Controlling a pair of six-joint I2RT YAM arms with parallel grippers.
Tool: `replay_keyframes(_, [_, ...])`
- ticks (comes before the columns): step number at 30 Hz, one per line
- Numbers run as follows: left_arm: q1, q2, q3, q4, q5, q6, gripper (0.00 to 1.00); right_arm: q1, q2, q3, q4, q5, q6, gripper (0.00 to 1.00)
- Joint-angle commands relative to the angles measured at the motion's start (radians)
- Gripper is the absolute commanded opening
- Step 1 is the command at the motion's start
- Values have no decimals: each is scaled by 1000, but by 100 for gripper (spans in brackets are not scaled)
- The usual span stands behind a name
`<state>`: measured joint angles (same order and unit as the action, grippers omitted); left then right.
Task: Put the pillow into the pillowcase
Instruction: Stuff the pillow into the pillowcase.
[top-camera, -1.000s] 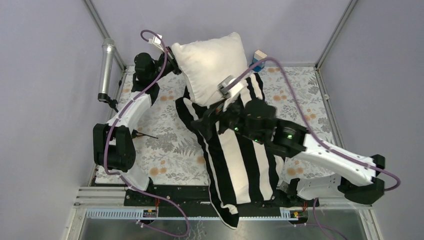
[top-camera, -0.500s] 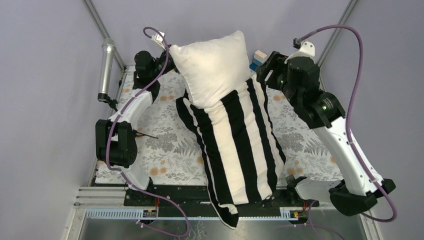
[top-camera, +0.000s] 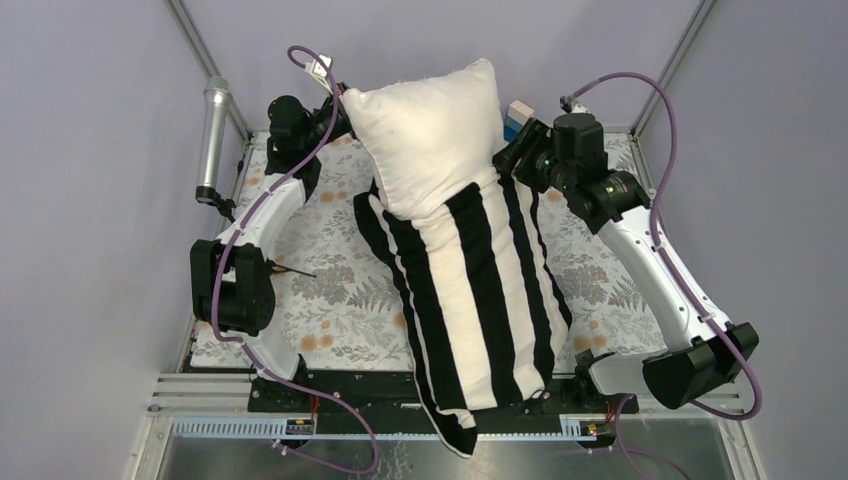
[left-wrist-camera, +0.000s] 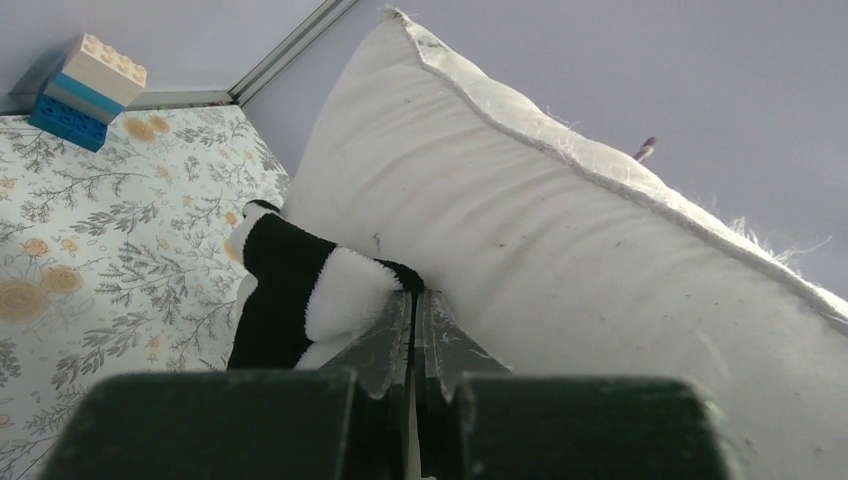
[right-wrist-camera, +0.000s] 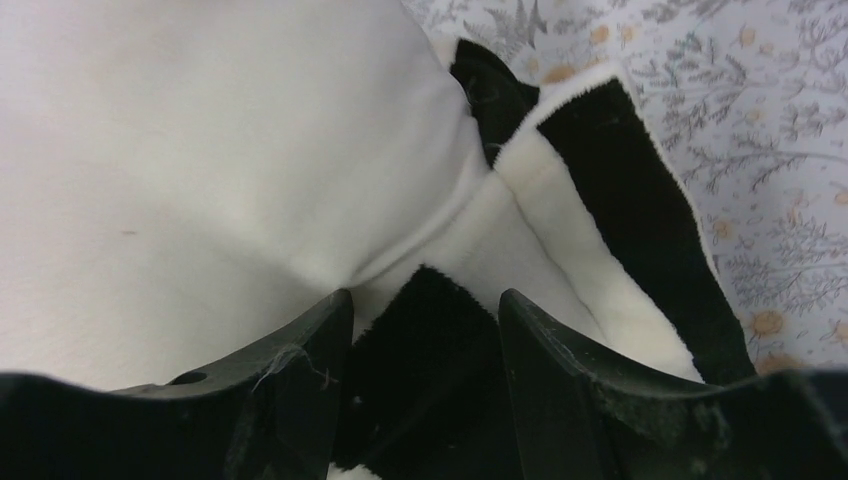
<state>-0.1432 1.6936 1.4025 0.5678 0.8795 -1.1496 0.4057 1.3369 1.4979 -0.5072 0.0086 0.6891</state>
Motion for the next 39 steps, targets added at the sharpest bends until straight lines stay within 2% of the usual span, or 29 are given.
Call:
replay_keyframes(1, [-1,-25,88,109,-24,-2,0,-1,-26,-73,50,-44,38,60])
replay_keyframes(6, [-1,-29,102,75,-32,17,0,-3,-76,-140,58,-13,41,54])
replay_keyframes(9, [-1,-29,120,66,-34,17,0,-7,-83,-105,43,-13,30,37])
replay_keyframes(10, [-1,-29,133,52,-33,20,0,-8,-82,-79,31,7,20,28])
replay_keyframes(13, [-1,-36,185,-18,-35,56,0,-8,-50,51,-29,36,-27,4])
replay_keyframes(14, [0,-43,200,-49,-42,71,0,-8,-34,104,-58,53,-45,0])
replay_keyframes(17, [-1,-71,265,-196,-94,136,0,-10,27,277,-117,122,-106,0])
replay_keyframes(20, [-3,-132,309,-302,-177,172,0,-37,114,461,-181,265,-148,0])
replay_keyframes(23, [-8,-203,405,-369,-265,176,0,-33,228,611,-244,175,-141,0])
replay_keyframes(26, [-7,-191,614,-506,-386,220,0,136,266,616,-247,265,-160,0])
replay_keyframes(29, [-9,-127,785,-600,-437,219,0,140,256,605,-211,247,-157,0])
replay_keyframes(30, [-17,-114,808,-623,-426,223,0,125,273,700,-232,263,-169,0])
replay_keyframes(32, [-64,-115,777,-692,-420,289,0,40,341,930,-301,196,-166,0])
replay_keyframes(35, [-164,-179,648,-770,-458,390,0,-133,501,1328,-384,85,-118,0])
replay_keyframes(36, [-181,-199,638,-791,-469,401,0,-180,522,1350,-371,47,-84,0])
replay_keyframes(37, [-186,-213,649,-799,-475,402,0,-204,515,1297,-353,18,-61,0])
replay_keyframes(39, [-187,-219,764,-825,-504,409,0,-188,444,1059,-265,-37,-45,0])
